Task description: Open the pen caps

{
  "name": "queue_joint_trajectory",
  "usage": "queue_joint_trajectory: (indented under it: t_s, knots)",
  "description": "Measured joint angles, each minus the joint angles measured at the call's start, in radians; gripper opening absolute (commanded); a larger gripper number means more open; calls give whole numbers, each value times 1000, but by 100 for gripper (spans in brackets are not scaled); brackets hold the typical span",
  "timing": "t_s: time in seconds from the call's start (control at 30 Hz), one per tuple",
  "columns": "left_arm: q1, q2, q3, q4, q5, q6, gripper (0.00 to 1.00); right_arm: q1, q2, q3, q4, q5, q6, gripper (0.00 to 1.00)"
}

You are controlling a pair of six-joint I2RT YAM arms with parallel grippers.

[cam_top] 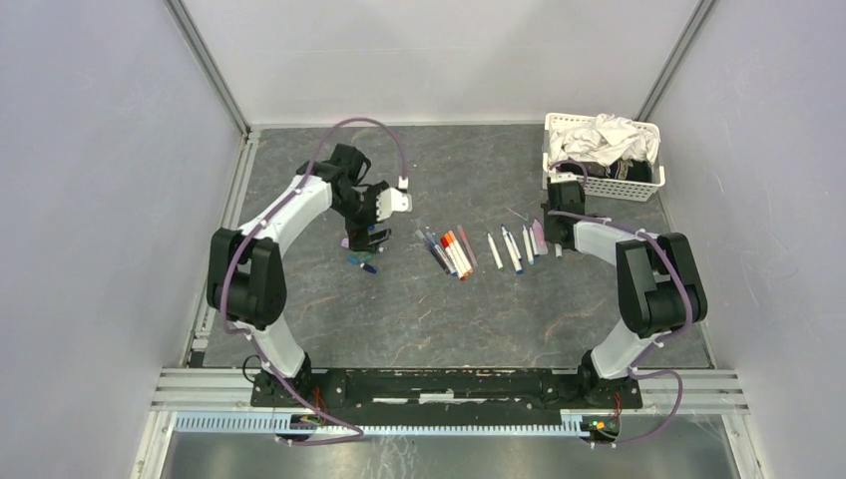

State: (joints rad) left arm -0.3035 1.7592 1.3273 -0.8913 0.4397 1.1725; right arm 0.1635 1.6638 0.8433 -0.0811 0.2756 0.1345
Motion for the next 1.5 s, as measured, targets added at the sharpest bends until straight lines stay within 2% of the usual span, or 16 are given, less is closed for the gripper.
queue_joint_trajectory:
  t_s: [0.17,0.4,0.63,0.8,0.93,1.03,1.13,1.27,1.37,1.5]
  knots:
    - [0,-76,164,-77,23,-83,100,0,14,9,13,3,-1,22]
    - [0,-151,433,-141,-15,-246,100,0,13,11,11,-2,8,26]
    - [0,-342,365,-104,-44,-339,100,0,5,27,-11,-16,18,29]
    - [0,-342,359,-107,-45,-384,100,0,-24,39,-22,-34,26,31]
    - [0,-272,373,-126,-46,-431,100,7,-87,51,-50,-49,38,43]
    - [0,-245,373,-130,-47,-467,100,24,-134,83,-69,-54,47,67]
    - [0,-241,373,-130,-46,-497,100,56,-183,127,-69,-65,69,98]
    - [1,-239,366,-124,-45,-522,100,42,-278,123,-38,-120,156,98]
    - [2,-239,335,-107,-45,-528,100,-40,-343,83,38,-214,254,98]
    - [11,-231,296,-90,-43,-529,100,-93,-338,42,102,-343,330,98]
